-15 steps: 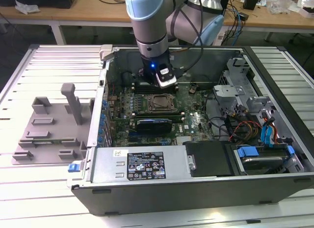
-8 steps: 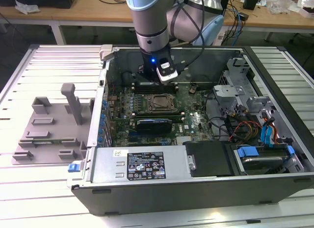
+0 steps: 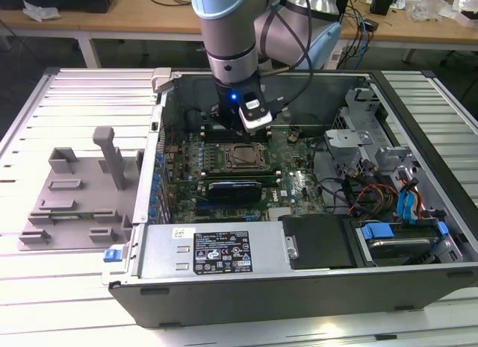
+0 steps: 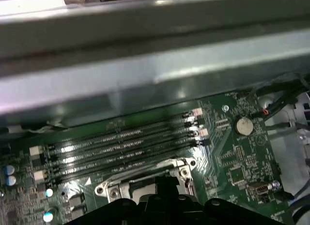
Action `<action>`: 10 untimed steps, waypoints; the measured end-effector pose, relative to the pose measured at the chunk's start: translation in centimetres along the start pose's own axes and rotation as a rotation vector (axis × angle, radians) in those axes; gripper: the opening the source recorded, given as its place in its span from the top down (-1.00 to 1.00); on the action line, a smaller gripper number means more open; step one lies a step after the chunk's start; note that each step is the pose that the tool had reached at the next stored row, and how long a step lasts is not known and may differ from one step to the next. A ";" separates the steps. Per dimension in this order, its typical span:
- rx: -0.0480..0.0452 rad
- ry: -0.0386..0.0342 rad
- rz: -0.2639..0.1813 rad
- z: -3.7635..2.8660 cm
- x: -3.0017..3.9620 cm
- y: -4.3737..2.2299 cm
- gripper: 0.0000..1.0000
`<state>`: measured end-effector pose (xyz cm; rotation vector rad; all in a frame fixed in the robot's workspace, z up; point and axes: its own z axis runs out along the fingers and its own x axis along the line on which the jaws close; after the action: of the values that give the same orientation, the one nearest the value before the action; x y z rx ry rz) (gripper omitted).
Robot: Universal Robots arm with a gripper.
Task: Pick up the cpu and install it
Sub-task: 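Install the first cpu locking lever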
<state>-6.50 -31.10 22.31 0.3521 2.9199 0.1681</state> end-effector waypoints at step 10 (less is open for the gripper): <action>0.0917 0.0947 -0.006 0.15 -0.78 -0.63 0.79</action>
<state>-5.87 -31.88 22.22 0.3584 3.0289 0.0512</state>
